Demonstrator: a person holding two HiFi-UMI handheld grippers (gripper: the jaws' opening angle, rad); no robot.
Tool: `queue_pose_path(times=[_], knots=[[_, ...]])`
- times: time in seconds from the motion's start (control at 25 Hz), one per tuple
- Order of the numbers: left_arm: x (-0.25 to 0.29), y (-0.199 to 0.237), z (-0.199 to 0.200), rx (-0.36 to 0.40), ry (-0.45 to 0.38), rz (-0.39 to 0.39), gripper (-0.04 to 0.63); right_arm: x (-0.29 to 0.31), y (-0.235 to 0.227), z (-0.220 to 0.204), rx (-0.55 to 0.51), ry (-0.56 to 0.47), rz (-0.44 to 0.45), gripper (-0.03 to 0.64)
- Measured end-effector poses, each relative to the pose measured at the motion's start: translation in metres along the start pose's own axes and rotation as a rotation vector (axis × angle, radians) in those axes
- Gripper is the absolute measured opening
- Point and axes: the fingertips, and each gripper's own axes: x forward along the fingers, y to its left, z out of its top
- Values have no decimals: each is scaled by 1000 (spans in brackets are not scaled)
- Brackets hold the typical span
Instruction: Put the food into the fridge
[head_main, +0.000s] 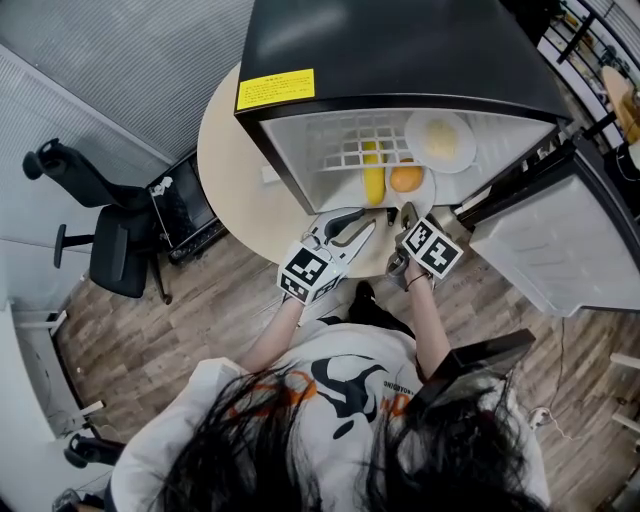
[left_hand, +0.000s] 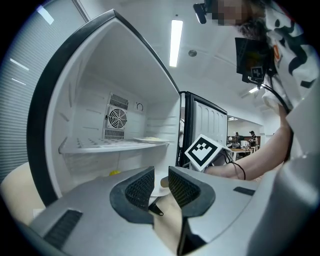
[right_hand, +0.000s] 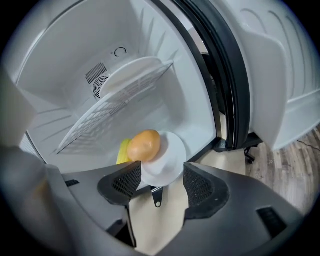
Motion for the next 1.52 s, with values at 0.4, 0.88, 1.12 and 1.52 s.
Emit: queue_pose_path(times=[0.4,0.88,1.12,1.52], knots=[[-23,-2,6,-12,-14,41,86,-33,45,21,-158,-115,154,240],[-73,-19,10,-15,-38,78,86,-94,101,-6,-264,-124,314,146],[-101,-41,2,-27,-37,90,86,-133,104,-29,-280,-136,326,119],[-133,-86,-19,-66,-39,85,86,-191,99,-66,-304,-134,346,74]])
